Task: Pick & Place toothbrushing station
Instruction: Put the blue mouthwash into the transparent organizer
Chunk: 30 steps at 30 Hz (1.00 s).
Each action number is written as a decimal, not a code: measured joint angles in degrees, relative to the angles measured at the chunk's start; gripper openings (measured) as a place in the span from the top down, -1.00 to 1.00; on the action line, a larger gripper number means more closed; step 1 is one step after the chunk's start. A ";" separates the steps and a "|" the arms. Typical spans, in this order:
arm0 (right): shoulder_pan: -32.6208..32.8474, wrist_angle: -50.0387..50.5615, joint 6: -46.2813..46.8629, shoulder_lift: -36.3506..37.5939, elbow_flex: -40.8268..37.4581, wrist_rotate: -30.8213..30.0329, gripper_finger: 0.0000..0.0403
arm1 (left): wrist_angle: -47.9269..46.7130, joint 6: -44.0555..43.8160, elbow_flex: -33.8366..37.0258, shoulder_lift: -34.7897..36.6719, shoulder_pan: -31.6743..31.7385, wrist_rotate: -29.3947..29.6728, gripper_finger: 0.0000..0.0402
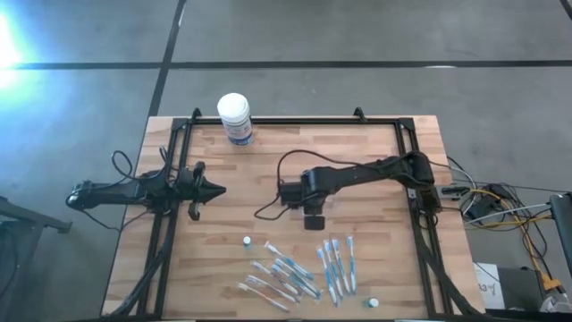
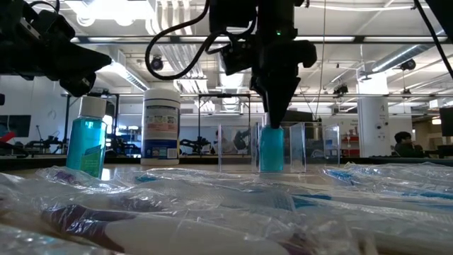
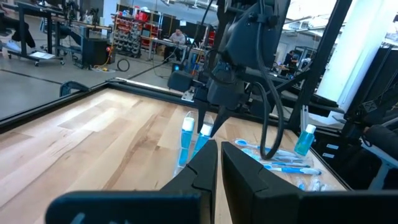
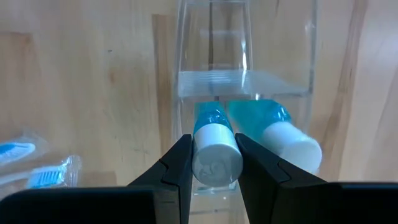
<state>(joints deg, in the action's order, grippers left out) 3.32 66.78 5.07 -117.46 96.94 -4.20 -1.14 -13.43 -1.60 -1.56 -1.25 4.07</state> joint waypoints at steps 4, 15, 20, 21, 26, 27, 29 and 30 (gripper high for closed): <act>-0.49 -0.18 0.69 0.08 -0.33 -0.03 0.51 | 0.00 0.16 0.01 0.00 0.01 0.01 0.87; -0.61 -3.18 0.54 0.05 -0.54 -0.36 0.23 | -0.08 0.37 0.01 0.00 0.00 0.01 0.87; -0.60 -2.96 0.54 0.23 -0.54 -0.31 0.28 | -0.11 0.39 0.01 -0.07 -0.01 0.01 0.87; -0.60 -2.65 0.52 0.25 -0.50 -0.27 0.29 | -0.11 0.39 0.01 -0.07 0.01 0.01 0.87; -0.60 -0.75 1.22 0.95 0.25 -0.27 0.33 | -0.14 0.39 0.01 -0.07 0.00 0.01 0.87; -0.60 -0.50 1.29 1.23 0.25 -0.25 0.33 | -0.14 0.39 0.01 -0.07 0.00 0.01 0.87; -0.58 -0.55 1.88 1.76 0.25 -0.25 0.32 | -0.16 0.60 0.01 -0.07 0.01 0.01 0.87; -0.60 -0.52 2.23 2.01 0.25 -0.25 0.31 | -0.16 0.88 0.01 -0.07 -0.01 0.01 0.87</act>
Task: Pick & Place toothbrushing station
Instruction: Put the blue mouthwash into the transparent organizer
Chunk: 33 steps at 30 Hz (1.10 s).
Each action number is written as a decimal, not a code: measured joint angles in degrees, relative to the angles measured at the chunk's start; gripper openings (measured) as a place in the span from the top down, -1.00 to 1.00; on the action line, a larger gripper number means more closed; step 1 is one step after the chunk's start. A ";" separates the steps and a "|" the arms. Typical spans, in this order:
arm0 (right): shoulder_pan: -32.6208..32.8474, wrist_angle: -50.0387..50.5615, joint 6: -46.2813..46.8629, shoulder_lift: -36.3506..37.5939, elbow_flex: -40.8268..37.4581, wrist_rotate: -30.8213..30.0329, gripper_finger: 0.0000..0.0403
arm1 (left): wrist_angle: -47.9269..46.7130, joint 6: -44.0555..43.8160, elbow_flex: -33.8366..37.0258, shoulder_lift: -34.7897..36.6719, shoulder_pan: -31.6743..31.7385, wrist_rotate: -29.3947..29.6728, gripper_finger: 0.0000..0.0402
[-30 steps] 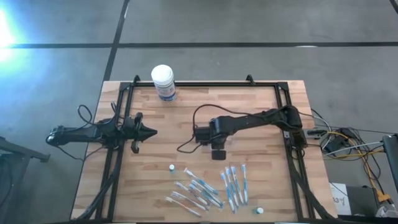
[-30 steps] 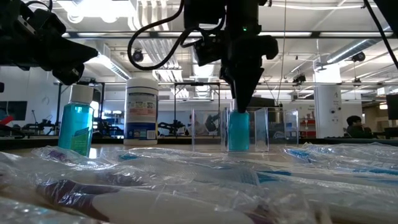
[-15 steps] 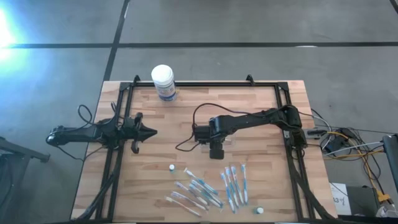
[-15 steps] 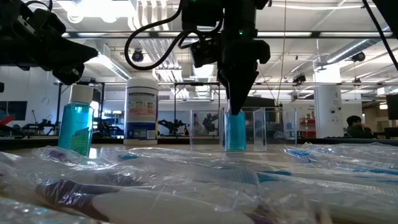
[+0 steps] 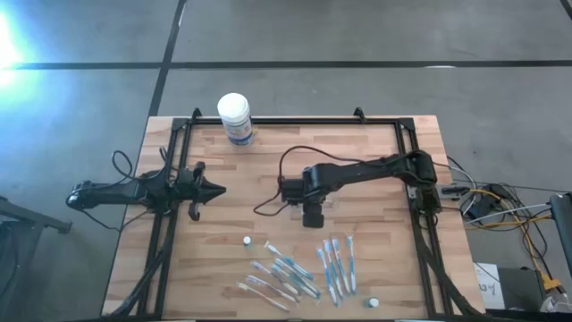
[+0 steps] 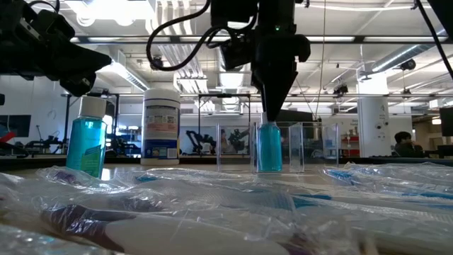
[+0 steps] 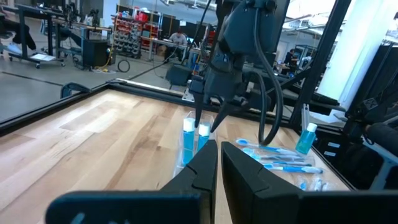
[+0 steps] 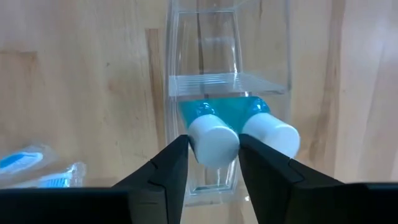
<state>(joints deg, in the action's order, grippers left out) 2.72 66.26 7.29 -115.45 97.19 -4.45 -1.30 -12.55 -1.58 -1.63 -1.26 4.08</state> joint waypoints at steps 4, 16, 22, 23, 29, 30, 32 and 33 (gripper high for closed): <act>0.02 0.94 1.26 1.99 -0.03 0.00 0.27 | 0.00 0.17 0.00 -0.02 0.02 0.00 0.87; 7.34 -19.62 -5.73 25.65 -7.60 -3.24 0.35 | -0.04 0.17 0.00 -0.13 0.00 0.00 0.87; 9.75 -38.74 -7.32 46.54 -23.79 -5.24 0.49 | -0.04 0.15 0.00 -0.24 -0.02 0.00 0.87; 9.81 -41.65 -7.30 50.33 -27.31 -5.58 0.52 | -0.04 0.15 0.00 -0.24 -0.02 0.00 0.87; 9.74 -52.40 -4.81 70.45 -47.78 -6.73 0.70 | -0.19 2.66 0.00 -0.28 -0.02 -1.56 0.87; 9.75 -54.85 -4.30 73.31 -51.01 -7.37 0.73 | -0.22 3.76 0.02 -0.32 -0.02 -2.52 0.87; 9.77 -61.53 -4.03 78.27 -57.23 -7.44 0.78 | -0.24 4.90 0.04 -0.39 -0.02 -3.59 0.87; 9.79 -64.81 -4.15 80.48 -60.19 -7.23 0.81 | -0.24 4.97 0.04 -0.39 -0.02 -3.58 0.87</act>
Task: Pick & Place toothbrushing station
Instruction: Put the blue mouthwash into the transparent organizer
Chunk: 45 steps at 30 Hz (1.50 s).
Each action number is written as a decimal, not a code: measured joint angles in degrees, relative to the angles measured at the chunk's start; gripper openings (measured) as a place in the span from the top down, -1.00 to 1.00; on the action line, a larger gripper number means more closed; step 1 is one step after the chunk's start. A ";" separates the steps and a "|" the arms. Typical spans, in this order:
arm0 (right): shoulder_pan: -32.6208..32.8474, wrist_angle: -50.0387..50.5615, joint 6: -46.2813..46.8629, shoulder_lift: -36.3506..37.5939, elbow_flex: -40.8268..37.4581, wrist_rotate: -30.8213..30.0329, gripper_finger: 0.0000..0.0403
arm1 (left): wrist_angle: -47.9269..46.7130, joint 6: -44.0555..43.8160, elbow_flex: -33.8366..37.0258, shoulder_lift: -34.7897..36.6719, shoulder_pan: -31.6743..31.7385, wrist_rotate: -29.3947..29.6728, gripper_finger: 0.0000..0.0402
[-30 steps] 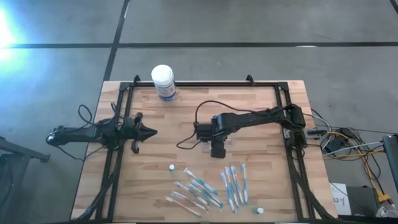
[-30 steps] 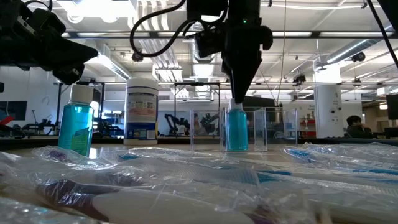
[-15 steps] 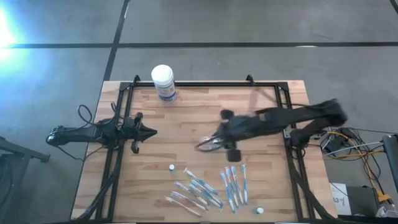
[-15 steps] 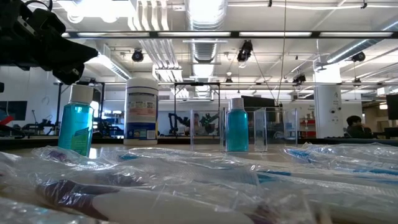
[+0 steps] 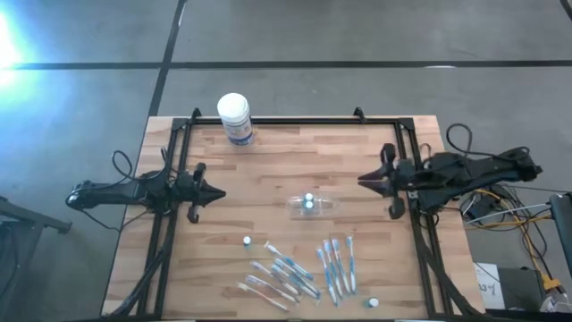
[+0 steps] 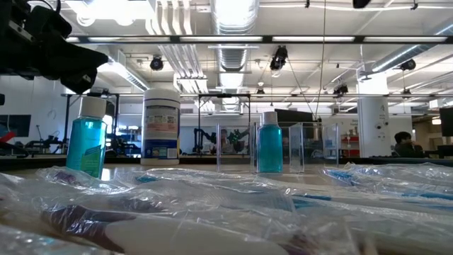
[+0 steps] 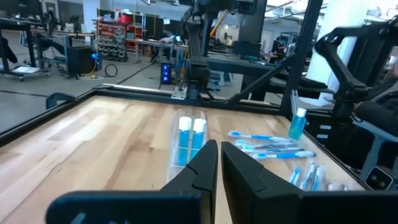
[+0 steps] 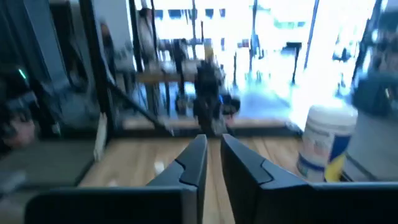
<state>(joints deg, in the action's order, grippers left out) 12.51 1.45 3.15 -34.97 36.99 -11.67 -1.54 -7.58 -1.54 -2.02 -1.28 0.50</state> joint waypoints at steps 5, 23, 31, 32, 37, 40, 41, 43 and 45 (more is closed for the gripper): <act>-0.12 -6.70 -0.78 9.00 -11.28 -0.08 0.93 | 0.02 0.06 0.00 0.00 0.04 0.02 0.87; -0.15 -11.31 -6.97 34.00 -27.50 0.12 0.96 | 0.46 2.98 0.04 0.00 0.04 1.06 0.87; -0.20 -11.28 -13.33 34.45 -30.40 0.04 0.96 | 0.59 1.50 0.04 -0.04 0.04 2.21 0.87; -0.18 -11.32 -13.47 34.48 -30.90 0.08 0.96 | 0.66 1.73 0.04 -0.12 0.05 3.12 0.87; -0.17 -16.69 -11.74 34.52 -35.09 0.10 0.96 | 1.21 3.34 0.04 -0.38 0.07 7.28 0.87; -0.17 -18.67 -12.56 34.67 -36.47 -0.17 0.96 | 3.57 -2.60 0.05 -0.52 0.07 7.64 0.87; -0.17 -18.75 -13.18 34.94 -36.30 -0.29 0.96 | 4.36 -4.31 -0.19 -0.57 0.07 6.58 0.87; -0.17 -18.88 -13.42 34.92 -35.15 -0.30 0.96 | 4.81 -7.02 -0.94 -0.55 0.04 5.37 0.87; -0.17 -18.73 -12.49 34.85 -34.73 -0.05 0.96 | 4.81 -9.30 -1.27 -0.55 0.01 5.35 0.87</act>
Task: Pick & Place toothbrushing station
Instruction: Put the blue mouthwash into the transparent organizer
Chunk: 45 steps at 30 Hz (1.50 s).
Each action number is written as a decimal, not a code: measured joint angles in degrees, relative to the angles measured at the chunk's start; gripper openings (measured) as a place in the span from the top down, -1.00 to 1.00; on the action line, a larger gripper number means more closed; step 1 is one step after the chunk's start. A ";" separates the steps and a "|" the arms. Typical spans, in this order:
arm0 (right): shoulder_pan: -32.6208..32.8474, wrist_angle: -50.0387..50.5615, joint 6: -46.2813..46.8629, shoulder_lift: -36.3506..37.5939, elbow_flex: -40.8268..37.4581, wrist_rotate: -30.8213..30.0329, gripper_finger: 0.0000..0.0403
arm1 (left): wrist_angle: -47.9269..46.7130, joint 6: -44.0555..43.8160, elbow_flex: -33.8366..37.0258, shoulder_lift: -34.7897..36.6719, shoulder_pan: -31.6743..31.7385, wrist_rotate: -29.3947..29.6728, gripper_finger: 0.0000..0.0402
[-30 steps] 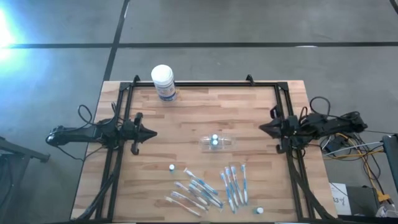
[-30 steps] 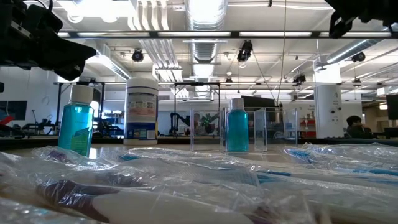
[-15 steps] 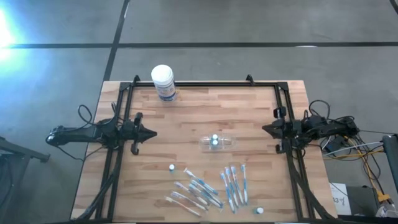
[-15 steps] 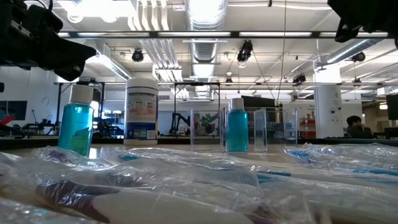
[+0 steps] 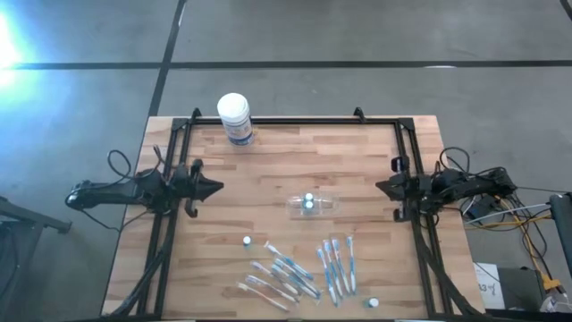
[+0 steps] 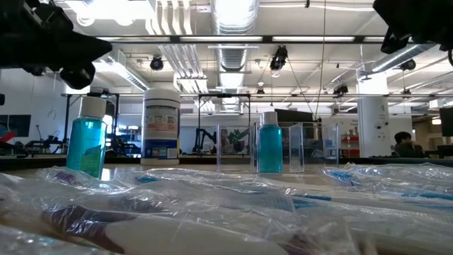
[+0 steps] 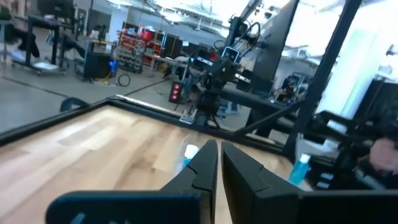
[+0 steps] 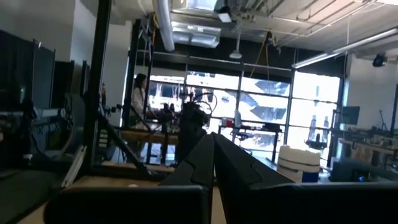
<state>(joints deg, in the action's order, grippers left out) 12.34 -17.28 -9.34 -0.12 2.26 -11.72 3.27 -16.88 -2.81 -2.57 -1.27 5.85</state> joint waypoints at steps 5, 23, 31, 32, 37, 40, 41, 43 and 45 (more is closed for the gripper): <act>0.02 0.93 -0.82 -0.11 -1.20 0.14 0.96 | 0.03 -1.49 -0.69 -0.15 0.03 -0.17 0.90; 0.02 5.08 1.59 0.07 -0.57 0.04 0.96 | 2.24 -8.22 -18.14 -22.73 -2.59 12.87 0.99; 0.02 7.35 1.64 0.00 -0.21 0.04 0.96 | -36.47 -17.93 -45.86 -49.04 -8.09 14.32 0.99; 0.02 7.76 1.66 -0.02 0.27 0.04 0.96 | -41.75 -19.87 -49.08 -52.25 -9.65 15.63 0.99; 0.02 12.25 2.88 0.03 2.23 0.04 0.96 | -56.27 -26.13 -62.98 -63.20 -18.44 20.29 0.98; 0.02 14.81 3.31 0.04 2.75 0.04 0.96 | -58.80 -30.07 -68.66 -67.92 -23.23 22.53 0.97; 0.02 15.25 3.22 0.04 2.88 0.04 0.96 | -59.33 -31.94 -70.32 -69.08 -24.79 24.85 0.97; 0.02 15.65 2.51 0.09 2.97 0.04 0.96 | -62.36 -35.45 -73.34 -70.73 -28.19 29.77 0.97; 0.02 15.74 1.59 0.01 2.97 0.06 0.96 | -65.98 -40.46 -75.47 -72.59 -30.66 33.44 0.95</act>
<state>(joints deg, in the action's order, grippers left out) 12.36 -1.53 -7.75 -0.11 5.23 -11.66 -62.71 -57.34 -78.28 -75.16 -31.93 39.28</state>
